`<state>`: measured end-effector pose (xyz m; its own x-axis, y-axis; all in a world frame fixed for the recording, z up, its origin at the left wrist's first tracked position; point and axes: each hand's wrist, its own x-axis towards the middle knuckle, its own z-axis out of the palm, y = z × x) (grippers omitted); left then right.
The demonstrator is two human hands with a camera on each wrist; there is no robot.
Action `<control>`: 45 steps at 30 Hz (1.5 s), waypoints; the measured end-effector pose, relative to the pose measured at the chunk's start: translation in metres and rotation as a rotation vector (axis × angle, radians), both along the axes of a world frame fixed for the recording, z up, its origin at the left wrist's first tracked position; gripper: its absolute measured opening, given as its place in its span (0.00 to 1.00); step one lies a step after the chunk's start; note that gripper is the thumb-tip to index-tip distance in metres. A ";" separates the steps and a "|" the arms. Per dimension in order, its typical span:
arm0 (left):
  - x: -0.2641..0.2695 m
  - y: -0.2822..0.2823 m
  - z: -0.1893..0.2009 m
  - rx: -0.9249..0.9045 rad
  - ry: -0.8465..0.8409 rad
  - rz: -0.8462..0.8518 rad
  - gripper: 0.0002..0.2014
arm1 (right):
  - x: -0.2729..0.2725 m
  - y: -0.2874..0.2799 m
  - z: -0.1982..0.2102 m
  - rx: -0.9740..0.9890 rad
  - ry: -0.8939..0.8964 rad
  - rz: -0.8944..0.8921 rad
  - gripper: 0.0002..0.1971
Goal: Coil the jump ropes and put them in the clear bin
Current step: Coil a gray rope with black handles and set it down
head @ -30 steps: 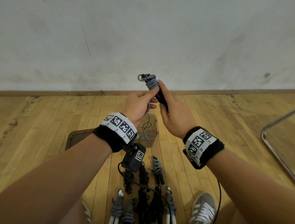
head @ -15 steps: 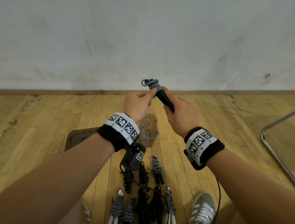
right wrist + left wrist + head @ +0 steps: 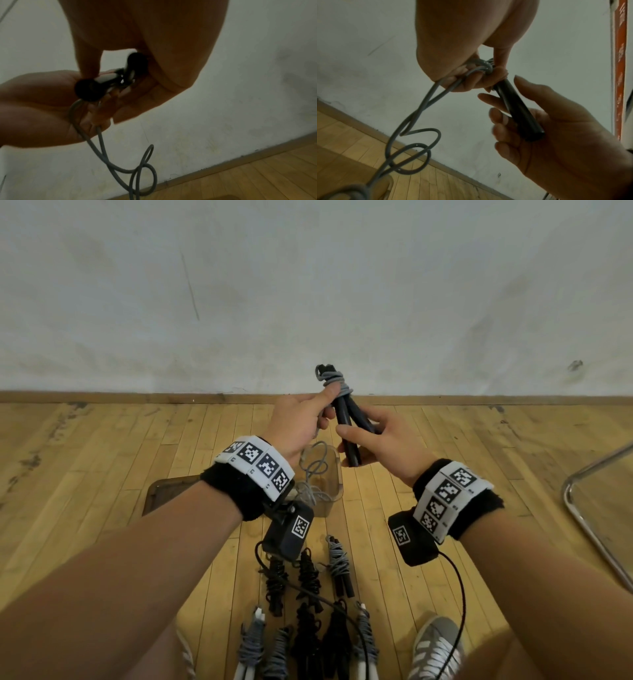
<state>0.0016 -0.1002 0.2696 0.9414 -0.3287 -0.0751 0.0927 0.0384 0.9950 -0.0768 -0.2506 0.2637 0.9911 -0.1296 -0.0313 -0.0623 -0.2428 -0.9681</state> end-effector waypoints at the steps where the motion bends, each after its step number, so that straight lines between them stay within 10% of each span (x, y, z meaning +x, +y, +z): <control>1: -0.002 -0.001 0.001 -0.006 -0.008 -0.031 0.15 | -0.002 -0.001 0.003 0.039 0.015 0.024 0.17; 13: -0.008 0.001 -0.001 0.240 -0.217 -0.147 0.06 | 0.001 -0.016 -0.001 -0.389 -0.168 -0.144 0.30; 24: -0.015 -0.006 0.011 -0.138 0.193 -0.049 0.11 | -0.002 -0.008 -0.004 -0.852 -0.174 -0.224 0.32; 36: -0.007 -0.002 0.000 -0.028 0.137 0.055 0.20 | 0.001 -0.001 -0.021 -0.684 -0.284 -0.075 0.31; 45: -0.004 0.001 0.006 -0.088 0.119 -0.072 0.11 | -0.005 -0.009 0.008 -0.056 -0.081 -0.074 0.32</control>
<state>-0.0027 -0.0995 0.2754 0.9012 -0.4056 -0.1527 0.2157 0.1141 0.9698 -0.0813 -0.2592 0.2713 0.9778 -0.2016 0.0579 -0.0041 -0.2944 -0.9557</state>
